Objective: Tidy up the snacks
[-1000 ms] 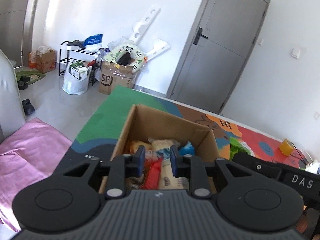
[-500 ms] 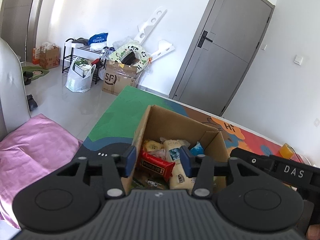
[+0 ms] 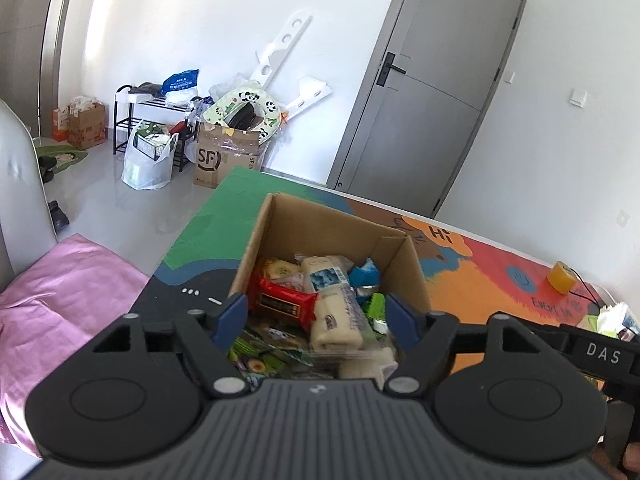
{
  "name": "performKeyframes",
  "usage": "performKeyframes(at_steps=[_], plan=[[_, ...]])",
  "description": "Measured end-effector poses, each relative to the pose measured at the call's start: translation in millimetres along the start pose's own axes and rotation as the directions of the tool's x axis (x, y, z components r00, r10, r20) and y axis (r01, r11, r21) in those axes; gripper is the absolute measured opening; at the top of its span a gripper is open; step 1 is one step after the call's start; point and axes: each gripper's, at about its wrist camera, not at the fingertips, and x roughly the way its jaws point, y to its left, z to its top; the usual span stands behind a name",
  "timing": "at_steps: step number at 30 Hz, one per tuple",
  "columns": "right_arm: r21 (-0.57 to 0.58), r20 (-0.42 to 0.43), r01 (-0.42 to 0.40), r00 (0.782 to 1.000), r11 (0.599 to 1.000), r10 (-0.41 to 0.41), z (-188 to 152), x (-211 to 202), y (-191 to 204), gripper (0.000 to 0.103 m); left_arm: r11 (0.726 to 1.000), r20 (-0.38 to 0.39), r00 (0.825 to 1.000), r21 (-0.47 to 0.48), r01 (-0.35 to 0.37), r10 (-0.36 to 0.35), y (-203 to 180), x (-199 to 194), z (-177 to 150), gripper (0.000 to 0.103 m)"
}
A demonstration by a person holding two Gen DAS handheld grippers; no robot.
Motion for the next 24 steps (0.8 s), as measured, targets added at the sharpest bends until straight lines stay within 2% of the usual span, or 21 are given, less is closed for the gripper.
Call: performKeyframes(at_steps=[6,11,16,24], plan=[[0.003,0.022,0.007,1.000,1.000,-0.007,-5,-22,-9,0.063,1.000,0.000,1.000,0.026,0.010,-0.010,-16,-11,-6,0.088],[0.014,0.043,0.018,0.999,1.000,-0.019,-10,-40,-17,0.070,0.999,-0.002,1.000,0.046,0.011,-0.011,-24,-20,-13,0.094],[0.019,0.058,0.029,0.998,0.999,-0.030,-14,-55,-24,0.085,0.997,-0.015,1.000,0.074,0.020,-0.019,-31,-28,-18,0.095],[0.006,0.070,0.052,0.996,0.999,-0.052,-19,-81,-30,0.100,0.991,-0.037,0.999,0.131,0.032,-0.027,-42,-42,-25,0.097]])
